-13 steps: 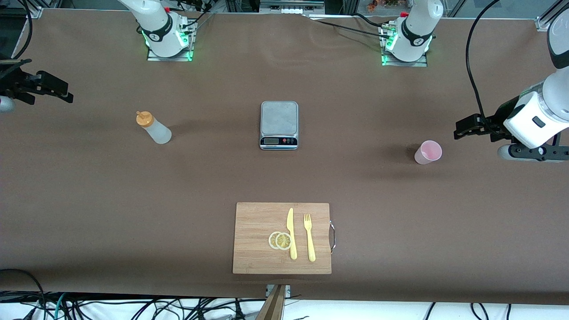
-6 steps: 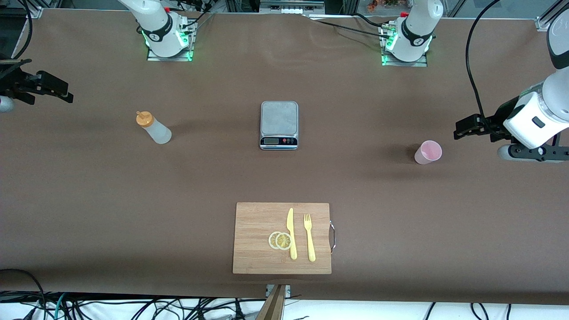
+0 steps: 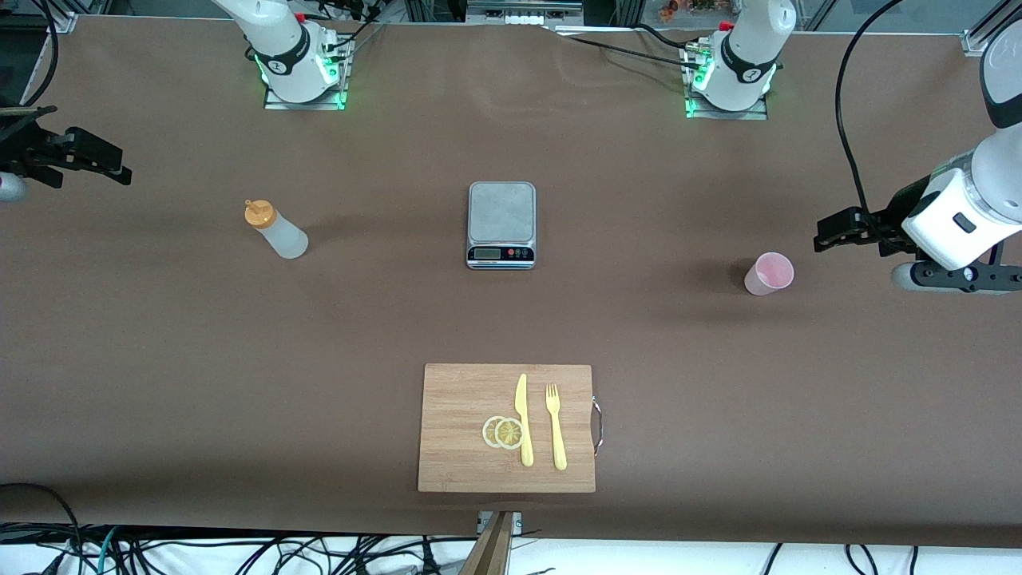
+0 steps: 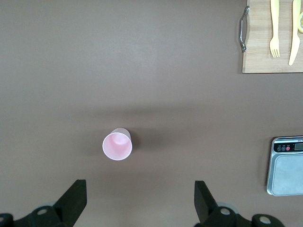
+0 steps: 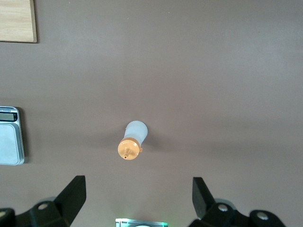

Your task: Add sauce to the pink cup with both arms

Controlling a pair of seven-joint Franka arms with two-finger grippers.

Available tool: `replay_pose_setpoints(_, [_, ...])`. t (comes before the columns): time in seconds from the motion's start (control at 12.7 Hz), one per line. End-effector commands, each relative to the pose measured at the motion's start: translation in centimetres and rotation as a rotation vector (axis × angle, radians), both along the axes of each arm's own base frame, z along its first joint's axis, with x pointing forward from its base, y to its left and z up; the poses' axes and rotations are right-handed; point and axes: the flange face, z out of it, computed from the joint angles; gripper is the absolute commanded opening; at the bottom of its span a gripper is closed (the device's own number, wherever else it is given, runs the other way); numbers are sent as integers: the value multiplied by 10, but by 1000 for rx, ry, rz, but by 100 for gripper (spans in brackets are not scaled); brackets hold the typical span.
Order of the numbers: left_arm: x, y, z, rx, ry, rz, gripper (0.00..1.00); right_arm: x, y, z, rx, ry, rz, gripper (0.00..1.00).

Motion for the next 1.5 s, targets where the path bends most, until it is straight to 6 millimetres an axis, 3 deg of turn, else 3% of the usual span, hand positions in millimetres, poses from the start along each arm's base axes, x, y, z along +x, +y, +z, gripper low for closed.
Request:
replay_pose_setpoints(0.0, [5, 3, -8, 15, 15, -11, 100, -2, 1, 9, 3, -6, 12, 99])
replay_pose_setpoints(0.32, [4, 11, -39, 28, 46, 2, 100, -2, 1, 9, 3, -6, 12, 99])
replay_pose_setpoints(0.71, [-1, 42, -111, 23, 52, -65, 100, -2, 1, 9, 3, -5, 12, 99])
replay_pose_setpoints(0.95, [-14, 70, -161, 20, 51, -110, 99, -2, 0, 9, 3, -6, 12, 99])
replay_pose_setpoints(1.26, [-30, 99, -206, 24, 29, -99, 99, -2, 0, 9, 3, -6, 12, 99])
replay_pose_setpoints(1.42, [-39, 103, -232, 30, 2, -91, 99, -2, 0, 9, 3, -6, 12, 99])
